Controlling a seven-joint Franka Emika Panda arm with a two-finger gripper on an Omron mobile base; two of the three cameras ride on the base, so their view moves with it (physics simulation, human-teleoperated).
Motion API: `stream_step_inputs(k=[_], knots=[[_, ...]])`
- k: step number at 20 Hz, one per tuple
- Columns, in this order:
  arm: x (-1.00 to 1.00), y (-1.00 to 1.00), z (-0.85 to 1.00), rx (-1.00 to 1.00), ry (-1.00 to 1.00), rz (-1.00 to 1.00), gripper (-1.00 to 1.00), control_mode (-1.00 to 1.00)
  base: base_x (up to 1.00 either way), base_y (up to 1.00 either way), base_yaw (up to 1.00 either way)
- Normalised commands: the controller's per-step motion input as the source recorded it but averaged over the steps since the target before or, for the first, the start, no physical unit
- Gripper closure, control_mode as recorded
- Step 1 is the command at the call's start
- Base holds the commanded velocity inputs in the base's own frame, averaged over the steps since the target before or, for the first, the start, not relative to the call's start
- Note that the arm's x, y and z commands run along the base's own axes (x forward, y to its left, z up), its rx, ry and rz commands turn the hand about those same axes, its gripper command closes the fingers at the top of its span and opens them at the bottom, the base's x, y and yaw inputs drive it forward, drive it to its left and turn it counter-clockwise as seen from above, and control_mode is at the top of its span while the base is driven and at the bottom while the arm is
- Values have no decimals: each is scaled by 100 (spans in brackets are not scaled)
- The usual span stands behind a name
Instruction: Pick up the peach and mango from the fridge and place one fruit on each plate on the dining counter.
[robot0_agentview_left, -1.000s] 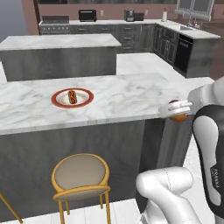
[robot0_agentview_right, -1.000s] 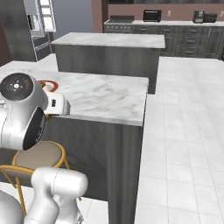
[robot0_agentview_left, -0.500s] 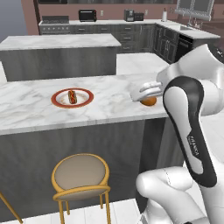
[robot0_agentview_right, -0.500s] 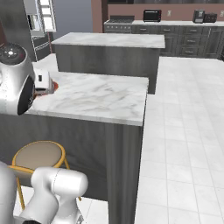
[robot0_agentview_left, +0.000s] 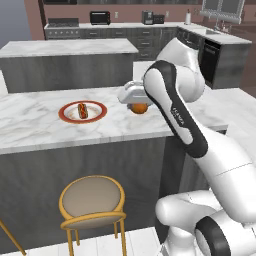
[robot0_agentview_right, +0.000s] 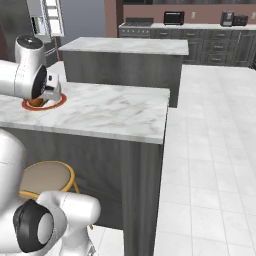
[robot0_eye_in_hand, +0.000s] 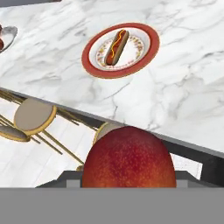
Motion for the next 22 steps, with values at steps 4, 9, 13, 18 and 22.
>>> stream_step_inputs(k=[4,9,13,18,22], knots=[[92,18,-19,-5,20,0,100,-100,0,0,0],[89,14,-28,-4,14,0,100,-100,0,0,0],[63,44,-47,-11,5,0,100,-100,0,0,0],[34,38,-39,-8,0,0,100,-100,0,0,0],[44,3,-25,0,-2,0,100,-100,0,0,0]])
